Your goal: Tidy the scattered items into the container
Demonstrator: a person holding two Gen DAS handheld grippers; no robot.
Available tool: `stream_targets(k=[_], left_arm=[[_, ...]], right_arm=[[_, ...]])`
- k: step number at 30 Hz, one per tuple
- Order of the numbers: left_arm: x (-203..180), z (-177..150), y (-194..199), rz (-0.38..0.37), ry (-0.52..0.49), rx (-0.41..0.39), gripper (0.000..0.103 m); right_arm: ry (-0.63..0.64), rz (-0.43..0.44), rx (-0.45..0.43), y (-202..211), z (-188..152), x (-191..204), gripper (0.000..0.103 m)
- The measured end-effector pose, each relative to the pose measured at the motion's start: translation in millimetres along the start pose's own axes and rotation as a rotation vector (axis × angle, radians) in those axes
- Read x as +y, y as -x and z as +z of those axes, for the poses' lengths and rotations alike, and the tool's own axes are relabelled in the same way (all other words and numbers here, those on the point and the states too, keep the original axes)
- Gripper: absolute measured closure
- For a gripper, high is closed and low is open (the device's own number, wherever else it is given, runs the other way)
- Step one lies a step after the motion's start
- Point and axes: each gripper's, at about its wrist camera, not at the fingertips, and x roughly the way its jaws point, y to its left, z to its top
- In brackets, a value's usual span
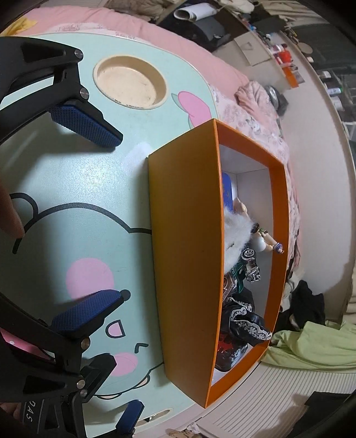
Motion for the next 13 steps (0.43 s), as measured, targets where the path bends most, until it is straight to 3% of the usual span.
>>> stream_targets(k=[13], left_arm=[[-1.5,-0.8,0.2,-0.001,0.001,0.000,0.000]], right_arm=[[0.001,-0.001,0.000,0.1,-0.2,1.5,0.000]])
